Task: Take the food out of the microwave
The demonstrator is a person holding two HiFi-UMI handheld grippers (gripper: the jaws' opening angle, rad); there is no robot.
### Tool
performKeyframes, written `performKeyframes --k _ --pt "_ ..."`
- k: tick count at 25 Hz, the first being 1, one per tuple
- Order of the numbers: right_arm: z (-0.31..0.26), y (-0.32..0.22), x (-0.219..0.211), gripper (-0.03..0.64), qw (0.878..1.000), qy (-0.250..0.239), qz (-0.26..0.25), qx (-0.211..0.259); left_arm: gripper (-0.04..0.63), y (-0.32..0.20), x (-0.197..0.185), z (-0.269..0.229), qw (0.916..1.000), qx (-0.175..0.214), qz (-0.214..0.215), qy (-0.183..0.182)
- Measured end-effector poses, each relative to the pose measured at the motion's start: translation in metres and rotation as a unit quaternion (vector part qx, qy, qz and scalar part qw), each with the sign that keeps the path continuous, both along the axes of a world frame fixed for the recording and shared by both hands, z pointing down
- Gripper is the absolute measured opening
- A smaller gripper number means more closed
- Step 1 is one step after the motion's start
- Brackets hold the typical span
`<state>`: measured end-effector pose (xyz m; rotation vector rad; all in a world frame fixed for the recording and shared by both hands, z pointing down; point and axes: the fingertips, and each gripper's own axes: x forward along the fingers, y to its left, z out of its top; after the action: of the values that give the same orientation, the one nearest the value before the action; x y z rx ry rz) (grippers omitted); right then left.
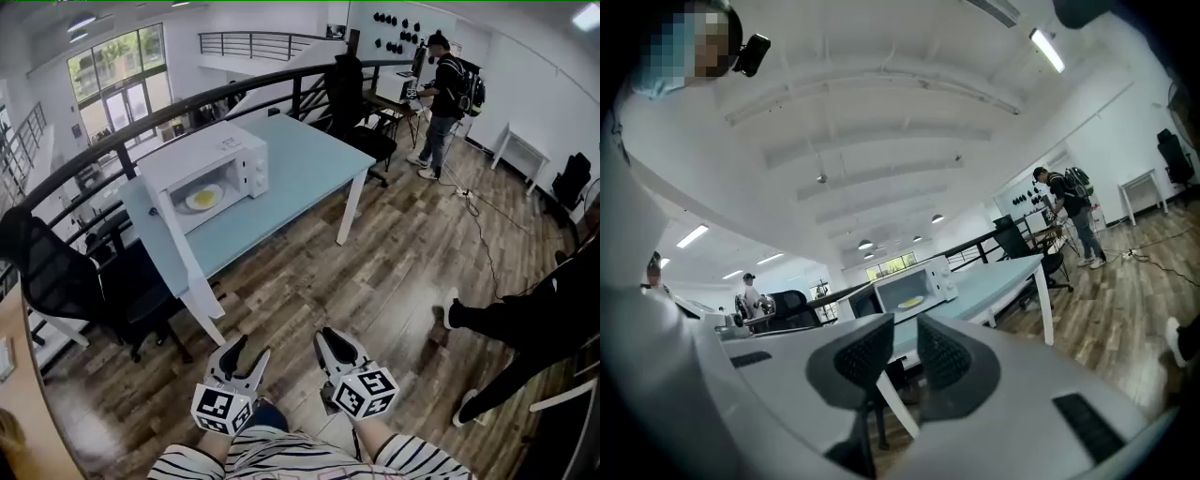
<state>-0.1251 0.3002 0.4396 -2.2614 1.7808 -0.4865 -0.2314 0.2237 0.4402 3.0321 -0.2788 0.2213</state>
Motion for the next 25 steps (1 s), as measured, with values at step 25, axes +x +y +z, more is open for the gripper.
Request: performKeyframes --k 25 --pt "0.001 -0.14 0.137 0.202 1.0 -0.003 -0.01 -0.014 0.193 -0.127 0.148 0.013 0.9996 -0.025 0.004 0.009"
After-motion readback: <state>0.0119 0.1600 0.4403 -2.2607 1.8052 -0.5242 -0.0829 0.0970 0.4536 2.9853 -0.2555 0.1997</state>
